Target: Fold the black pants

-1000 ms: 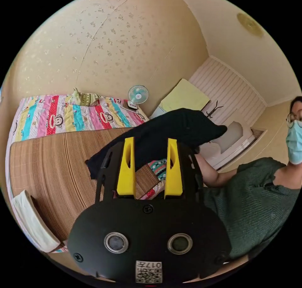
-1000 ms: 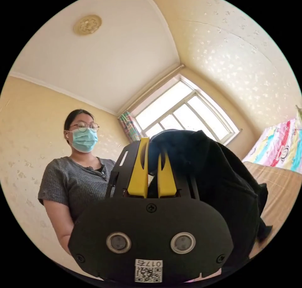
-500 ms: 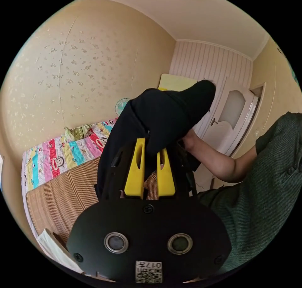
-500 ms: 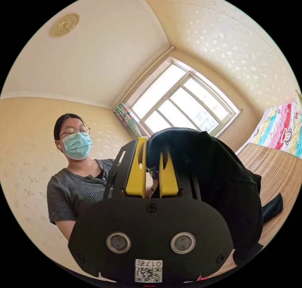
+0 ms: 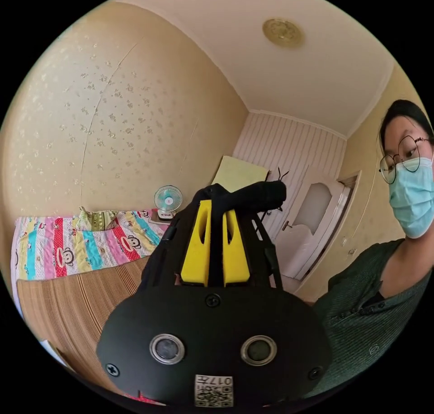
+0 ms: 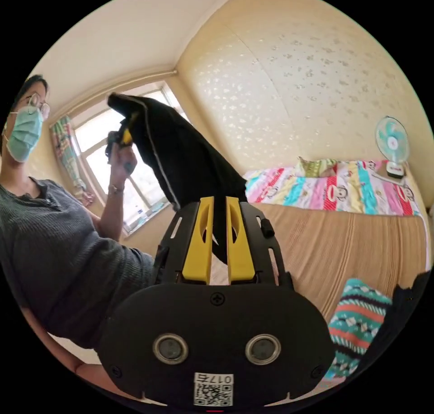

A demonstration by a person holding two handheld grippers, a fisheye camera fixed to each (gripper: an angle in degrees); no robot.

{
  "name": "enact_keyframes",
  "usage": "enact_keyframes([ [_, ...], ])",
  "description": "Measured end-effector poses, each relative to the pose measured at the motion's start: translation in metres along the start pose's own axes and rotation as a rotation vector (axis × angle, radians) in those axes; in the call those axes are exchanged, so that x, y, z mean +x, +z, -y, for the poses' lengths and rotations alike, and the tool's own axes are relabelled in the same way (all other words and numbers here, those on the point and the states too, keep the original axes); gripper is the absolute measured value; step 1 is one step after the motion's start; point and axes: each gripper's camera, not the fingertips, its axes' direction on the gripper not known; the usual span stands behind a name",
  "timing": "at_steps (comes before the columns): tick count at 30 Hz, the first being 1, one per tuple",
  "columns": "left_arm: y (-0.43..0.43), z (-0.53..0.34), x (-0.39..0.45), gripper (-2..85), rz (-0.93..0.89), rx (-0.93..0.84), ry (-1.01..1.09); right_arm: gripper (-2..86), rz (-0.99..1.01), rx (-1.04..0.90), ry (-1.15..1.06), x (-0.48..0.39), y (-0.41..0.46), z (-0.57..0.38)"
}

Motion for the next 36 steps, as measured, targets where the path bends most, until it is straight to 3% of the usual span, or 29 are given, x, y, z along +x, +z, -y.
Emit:
enact_keyframes([
  [2, -0.012, 0.024, 0.007, 3.4, -0.031, 0.044, 0.025, 10.0, -0.214, -0.128, 0.14, 0.003, 0.029, -0.03],
  [4, -0.023, 0.047, 0.012, 3.5, -0.067, 0.09, 0.051, 16.2, -0.23, -0.174, 0.188, -0.003, 0.056, -0.038],
  [7, -0.035, 0.084, 0.019, 3.7, -0.093, 0.145, 0.089, 20.5, -0.2, -0.16, 0.05, -0.05, 0.098, -0.014],
  [9, -0.044, 0.108, 0.014, 3.8, -0.128, 0.176, 0.089, 20.8, -0.29, -0.099, -0.065, -0.087, 0.11, 0.014],
  [11, -0.054, 0.125, 0.006, 3.8, -0.146, 0.2, 0.094, 18.0, -0.507, 0.098, -0.171, -0.131, 0.103, 0.053],
  [14, -0.076, 0.153, -0.02, 3.8, -0.168, 0.237, 0.069, 11.5, -0.682, 0.361, -0.233, -0.167, 0.072, 0.095],
  [19, -0.123, 0.198, -0.07, 4.0, -0.142, 0.335, 0.073, 7.0, -0.45, 0.493, -0.286, -0.19, 0.013, 0.162],
  [23, -0.142, 0.24, -0.128, 4.5, -0.114, 0.312, 0.033, 6.7, -0.305, 0.394, -0.302, -0.19, 0.007, 0.208],
  [28, -0.106, 0.282, -0.234, 4.6, 0.009, 0.168, -0.133, 5.9, -0.327, 0.228, -0.198, -0.139, 0.052, 0.237],
  [31, -0.049, 0.34, -0.34, 4.9, 0.138, 0.092, -0.235, 5.9, -0.347, 0.104, -0.115, -0.078, 0.106, 0.292],
  [33, 0.012, 0.416, -0.46, 5.7, 0.309, 0.04, -0.316, 6.5, -0.455, -0.039, -0.116, -0.027, 0.16, 0.355],
  [36, 0.08, 0.478, -0.617, 10.4, 0.593, -0.109, -0.476, 8.3, -0.556, -0.254, 0.085, 0.108, 0.257, 0.447],
])
